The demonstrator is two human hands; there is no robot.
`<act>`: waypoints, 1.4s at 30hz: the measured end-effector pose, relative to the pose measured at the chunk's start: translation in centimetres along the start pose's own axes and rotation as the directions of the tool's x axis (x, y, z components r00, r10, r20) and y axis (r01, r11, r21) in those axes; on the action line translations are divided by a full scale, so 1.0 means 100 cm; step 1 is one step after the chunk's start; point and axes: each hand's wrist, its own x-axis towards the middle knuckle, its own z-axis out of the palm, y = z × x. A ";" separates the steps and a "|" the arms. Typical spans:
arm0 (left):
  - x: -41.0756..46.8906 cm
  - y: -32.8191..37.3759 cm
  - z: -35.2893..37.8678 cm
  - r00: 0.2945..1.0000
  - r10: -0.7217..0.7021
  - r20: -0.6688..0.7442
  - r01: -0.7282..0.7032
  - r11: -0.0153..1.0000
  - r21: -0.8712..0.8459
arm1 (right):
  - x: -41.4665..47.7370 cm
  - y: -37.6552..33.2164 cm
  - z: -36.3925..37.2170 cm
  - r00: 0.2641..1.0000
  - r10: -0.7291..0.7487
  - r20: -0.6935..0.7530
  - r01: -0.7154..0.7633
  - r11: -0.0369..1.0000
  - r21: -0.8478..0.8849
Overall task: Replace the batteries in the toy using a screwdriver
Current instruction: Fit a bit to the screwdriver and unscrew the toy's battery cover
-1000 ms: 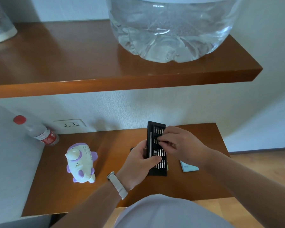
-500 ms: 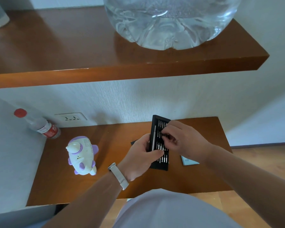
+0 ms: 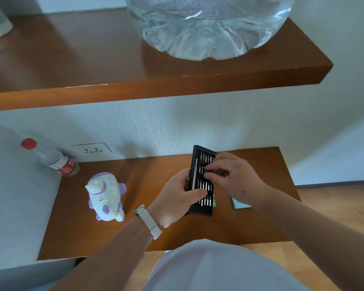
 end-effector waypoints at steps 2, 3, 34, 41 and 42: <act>-0.001 -0.001 0.001 1.000 -0.001 0.003 0.001 1.000 0.002 | 0.000 -0.002 -0.002 1.000 0.012 0.020 -0.012 1.000 -0.008; -0.002 -0.001 0.002 1.000 -0.002 0.003 0.002 1.000 0.001 | -0.001 -0.003 -0.003 1.000 -0.007 0.023 0.007 1.000 -0.025; -0.012 0.008 0.021 0.997 0.048 0.059 -0.041 0.993 -0.110 | -0.043 -0.029 0.013 0.800 0.531 0.280 -0.445 0.212 0.870; -0.008 0.016 0.013 0.967 0.249 -0.064 -0.224 0.938 0.266 | -0.050 -0.028 0.012 0.798 0.538 0.271 -0.433 0.199 0.879; -0.007 0.019 0.010 0.955 0.292 -0.055 -0.252 0.893 0.374 | -0.051 -0.027 0.012 0.800 0.540 0.262 -0.427 0.205 0.881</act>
